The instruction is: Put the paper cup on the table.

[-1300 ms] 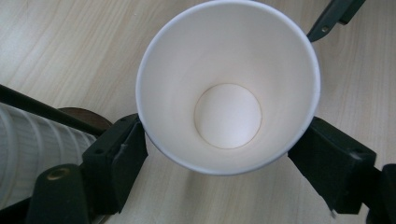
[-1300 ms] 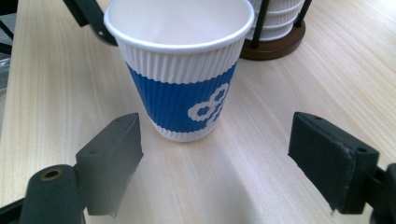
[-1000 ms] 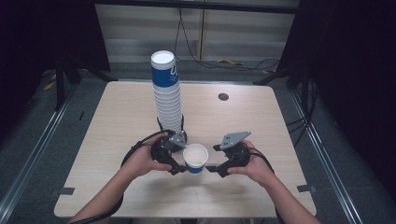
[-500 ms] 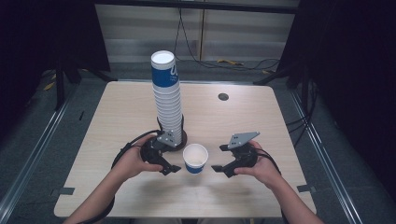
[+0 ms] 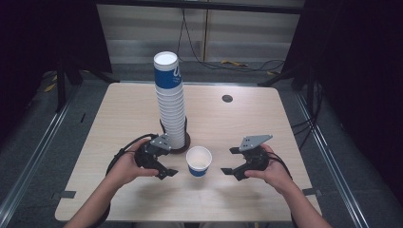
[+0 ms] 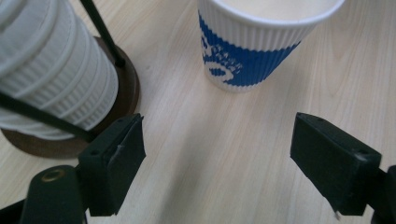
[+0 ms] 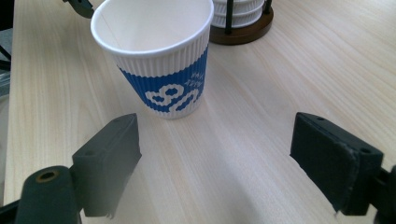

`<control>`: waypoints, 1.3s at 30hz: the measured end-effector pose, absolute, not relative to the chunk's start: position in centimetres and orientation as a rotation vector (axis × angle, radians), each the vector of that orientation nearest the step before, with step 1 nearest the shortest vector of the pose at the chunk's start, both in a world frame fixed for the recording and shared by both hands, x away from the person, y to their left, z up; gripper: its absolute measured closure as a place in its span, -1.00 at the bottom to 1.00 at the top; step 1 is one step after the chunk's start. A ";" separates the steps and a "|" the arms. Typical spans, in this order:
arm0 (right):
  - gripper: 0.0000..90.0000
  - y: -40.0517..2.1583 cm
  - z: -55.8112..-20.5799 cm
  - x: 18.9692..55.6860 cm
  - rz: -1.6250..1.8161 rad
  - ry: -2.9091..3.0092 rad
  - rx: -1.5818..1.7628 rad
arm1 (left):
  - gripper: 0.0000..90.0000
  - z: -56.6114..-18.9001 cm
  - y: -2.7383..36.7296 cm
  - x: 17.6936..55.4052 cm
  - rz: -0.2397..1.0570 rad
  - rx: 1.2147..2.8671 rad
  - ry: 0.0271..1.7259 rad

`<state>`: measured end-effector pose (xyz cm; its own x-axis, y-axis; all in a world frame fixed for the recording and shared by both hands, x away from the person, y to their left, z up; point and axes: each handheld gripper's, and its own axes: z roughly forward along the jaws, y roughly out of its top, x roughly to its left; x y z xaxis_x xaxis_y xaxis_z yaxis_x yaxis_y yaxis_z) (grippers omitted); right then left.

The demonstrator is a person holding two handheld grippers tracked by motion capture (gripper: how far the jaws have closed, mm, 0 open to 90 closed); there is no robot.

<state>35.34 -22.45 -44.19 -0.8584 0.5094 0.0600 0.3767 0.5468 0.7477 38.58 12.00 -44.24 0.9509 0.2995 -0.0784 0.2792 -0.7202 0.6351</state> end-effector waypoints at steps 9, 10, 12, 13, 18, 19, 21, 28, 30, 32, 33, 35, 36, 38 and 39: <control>-0.67 -24.1 -44.8 35.0 1.223 2.592 0.819 | -0.61 -44.6 14.3 38.5 0.065 2.382 0.466; -0.67 -24.3 -44.8 34.9 1.220 2.587 0.831 | -0.62 -44.7 14.6 38.4 0.066 2.386 0.477; -0.67 -24.5 -44.9 34.9 1.220 2.584 0.835 | -0.62 -44.9 14.9 38.5 0.081 2.396 0.481; -0.67 -24.7 -45.0 34.8 1.227 2.581 0.841 | -0.62 -45.1 15.1 38.5 0.087 2.402 0.473; -0.67 -25.6 -45.5 34.4 1.220 2.565 0.876 | -0.62 -45.6 16.0 38.5 0.082 2.387 0.492; -0.67 -25.9 -45.7 34.3 1.222 2.569 0.878 | -0.62 -45.8 16.1 38.4 0.092 2.383 0.506; -0.67 -26.4 -46.0 34.1 1.210 2.564 0.898 | -0.62 -46.0 16.6 38.4 0.087 2.379 0.517; -0.67 -27.7 -46.5 33.6 1.192 2.541 0.938 | -0.62 -46.6 17.7 38.4 0.089 2.371 0.544; -0.67 -28.0 -46.8 33.4 1.180 2.540 0.949 | -0.62 -46.9 18.1 38.4 0.093 2.367 0.547; -0.67 -28.3 -47.1 33.2 1.166 2.539 0.958 | -0.62 -47.2 18.4 38.5 0.103 2.365 0.552; -0.67 -28.4 -47.2 33.2 1.163 2.539 0.960 | -0.62 -47.2 18.4 38.5 0.103 2.365 0.552; -0.67 -28.6 -47.3 33.1 1.159 2.537 0.966 | -0.62 -47.6 18.8 38.5 0.112 2.358 0.566; -0.67 -28.8 -47.6 32.9 1.131 2.535 0.962 | -0.62 -47.7 19.0 38.5 0.110 2.372 0.560; -0.67 -29.0 -48.0 32.8 1.113 2.530 0.968 | -0.62 -48.3 19.5 38.4 0.112 2.384 0.568; -0.67 -29.2 -48.2 32.7 1.114 2.524 0.975 | -0.62 -48.5 19.5 38.4 0.120 2.383 0.576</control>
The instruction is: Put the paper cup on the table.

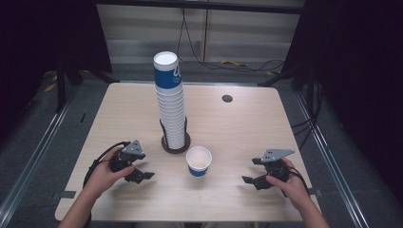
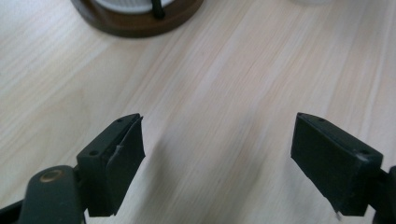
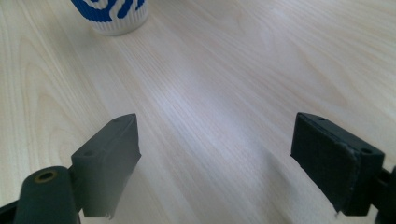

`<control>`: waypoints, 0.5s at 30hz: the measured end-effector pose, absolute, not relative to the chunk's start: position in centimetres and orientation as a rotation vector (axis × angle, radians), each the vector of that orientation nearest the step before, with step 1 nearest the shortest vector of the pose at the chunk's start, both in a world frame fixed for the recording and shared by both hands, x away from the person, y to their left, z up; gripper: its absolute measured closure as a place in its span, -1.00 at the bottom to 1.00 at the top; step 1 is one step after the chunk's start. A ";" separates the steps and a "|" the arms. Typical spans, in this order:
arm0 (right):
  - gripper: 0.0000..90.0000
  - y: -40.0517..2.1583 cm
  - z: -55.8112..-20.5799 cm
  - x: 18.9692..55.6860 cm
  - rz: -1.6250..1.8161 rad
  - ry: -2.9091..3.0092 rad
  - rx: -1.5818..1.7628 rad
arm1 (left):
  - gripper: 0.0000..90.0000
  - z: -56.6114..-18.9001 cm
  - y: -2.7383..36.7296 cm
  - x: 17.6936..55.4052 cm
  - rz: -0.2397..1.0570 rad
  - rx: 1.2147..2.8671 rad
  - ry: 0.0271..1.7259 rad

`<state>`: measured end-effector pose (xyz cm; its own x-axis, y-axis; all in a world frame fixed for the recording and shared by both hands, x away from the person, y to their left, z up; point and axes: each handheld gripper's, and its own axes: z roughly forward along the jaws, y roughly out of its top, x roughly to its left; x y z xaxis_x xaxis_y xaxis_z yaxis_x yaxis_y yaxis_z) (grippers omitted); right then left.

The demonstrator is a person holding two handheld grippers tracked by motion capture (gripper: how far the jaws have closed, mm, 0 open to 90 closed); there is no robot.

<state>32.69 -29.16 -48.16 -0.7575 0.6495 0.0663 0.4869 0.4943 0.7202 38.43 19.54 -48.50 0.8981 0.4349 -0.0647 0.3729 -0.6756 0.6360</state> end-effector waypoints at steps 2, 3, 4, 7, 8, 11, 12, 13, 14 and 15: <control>-0.67 -29.5 -48.5 32.6 1.110 2.516 0.986 | -0.62 -48.7 19.6 38.4 0.125 2.383 0.579; -0.67 -29.5 -48.5 32.6 1.110 2.516 0.986 | -0.62 -48.8 19.7 38.5 0.129 2.382 0.582; -0.67 -29.7 -48.7 32.6 1.101 2.507 0.992 | -0.62 -49.1 19.9 38.5 0.137 2.390 0.585; -0.67 -29.9 -48.9 32.5 1.076 2.502 0.993 | -0.62 -49.4 20.0 38.5 0.156 2.406 0.574; -0.67 -30.0 -49.0 32.5 1.047 2.496 0.989 | -0.62 -49.6 20.0 38.5 0.157 2.416 0.582; -0.67 -30.2 -49.5 32.4 1.038 2.487 0.991 | -0.62 -49.9 20.0 38.4 0.156 2.409 0.566; -0.67 -30.2 -49.5 32.4 1.038 2.487 0.991 | -0.62 -49.9 20.0 38.4 0.156 2.409 0.566; -0.67 -30.3 -49.6 32.4 1.029 2.484 0.983 | -0.62 -49.9 20.0 38.4 0.159 2.413 0.567; -0.67 -30.4 -49.8 32.4 1.007 2.487 0.987 | -0.63 -50.0 19.9 38.4 0.164 2.408 0.553; -0.67 -30.4 -49.8 32.4 1.007 2.487 0.987 | -0.63 -50.0 19.9 38.4 0.164 2.408 0.553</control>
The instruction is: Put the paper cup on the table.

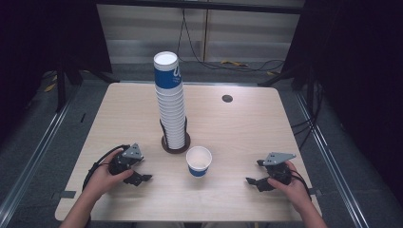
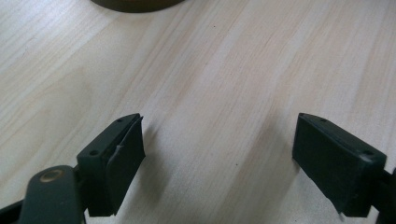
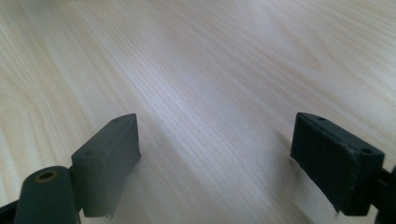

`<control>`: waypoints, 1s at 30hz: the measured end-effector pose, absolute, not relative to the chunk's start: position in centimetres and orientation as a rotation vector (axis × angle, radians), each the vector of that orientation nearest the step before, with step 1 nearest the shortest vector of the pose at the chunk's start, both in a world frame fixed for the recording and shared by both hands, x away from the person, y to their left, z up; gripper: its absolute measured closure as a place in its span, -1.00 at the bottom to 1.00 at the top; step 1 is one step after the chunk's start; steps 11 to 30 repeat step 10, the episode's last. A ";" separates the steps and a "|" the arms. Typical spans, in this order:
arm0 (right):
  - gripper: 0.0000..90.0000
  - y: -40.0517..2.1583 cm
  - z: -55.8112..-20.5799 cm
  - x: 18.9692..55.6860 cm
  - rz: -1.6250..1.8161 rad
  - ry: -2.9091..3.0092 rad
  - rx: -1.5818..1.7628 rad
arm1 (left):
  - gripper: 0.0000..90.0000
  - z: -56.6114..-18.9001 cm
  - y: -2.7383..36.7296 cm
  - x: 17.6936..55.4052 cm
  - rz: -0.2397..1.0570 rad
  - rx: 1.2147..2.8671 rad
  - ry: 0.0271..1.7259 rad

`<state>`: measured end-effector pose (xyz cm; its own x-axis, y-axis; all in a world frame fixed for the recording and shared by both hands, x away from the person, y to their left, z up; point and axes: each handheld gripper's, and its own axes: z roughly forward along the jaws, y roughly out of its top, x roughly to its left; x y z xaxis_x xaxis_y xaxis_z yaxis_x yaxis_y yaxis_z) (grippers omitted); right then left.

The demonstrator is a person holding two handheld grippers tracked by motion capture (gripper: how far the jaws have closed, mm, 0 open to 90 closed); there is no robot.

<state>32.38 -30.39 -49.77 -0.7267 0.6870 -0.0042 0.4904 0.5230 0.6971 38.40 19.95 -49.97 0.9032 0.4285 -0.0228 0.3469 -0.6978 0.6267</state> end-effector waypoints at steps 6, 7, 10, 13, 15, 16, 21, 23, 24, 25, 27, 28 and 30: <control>-0.69 -30.7 -50.1 32.3 1.032 2.465 0.998 | -0.66 -50.2 20.1 38.3 0.152 2.379 0.558; -0.69 -30.7 -50.1 32.2 1.031 2.464 0.998 | -0.66 -50.3 20.1 38.3 0.152 2.376 0.556; -0.71 -30.7 -50.1 32.3 1.030 2.460 1.006 | -0.67 -50.3 20.2 38.3 0.152 2.372 0.559; -0.71 -30.7 -50.1 32.3 1.030 2.460 1.006 | -0.67 -50.3 20.2 38.3 0.152 2.372 0.559; -0.71 -30.7 -50.1 32.3 1.030 2.460 1.006 | -0.67 -50.3 20.2 38.3 0.152 2.372 0.559; -0.71 -30.7 -50.1 32.3 1.030 2.460 1.006 | -0.67 -50.3 20.2 38.3 0.152 2.372 0.559; -0.71 -30.7 -50.1 32.3 1.030 2.460 1.006 | -0.67 -50.3 20.2 38.3 0.152 2.372 0.559; -0.71 -30.7 -50.1 32.3 1.030 2.460 1.006 | -0.67 -50.3 20.2 38.3 0.152 2.372 0.559; -0.71 -30.7 -50.1 32.3 1.030 2.460 1.006 | -0.67 -50.3 20.2 38.3 0.152 2.372 0.559; -0.71 -30.7 -50.1 32.3 1.030 2.460 1.006 | -0.67 -50.3 20.2 38.3 0.152 2.372 0.559; -0.71 -30.7 -50.1 32.3 1.030 2.460 1.006 | -0.67 -50.3 20.2 38.3 0.152 2.372 0.559; -0.71 -30.7 -50.1 32.3 1.030 2.460 1.006 | -0.67 -50.3 20.2 38.3 0.152 2.372 0.559; -0.71 -30.7 -50.1 32.3 1.030 2.460 1.006 | -0.67 -50.3 20.2 38.3 0.152 2.372 0.559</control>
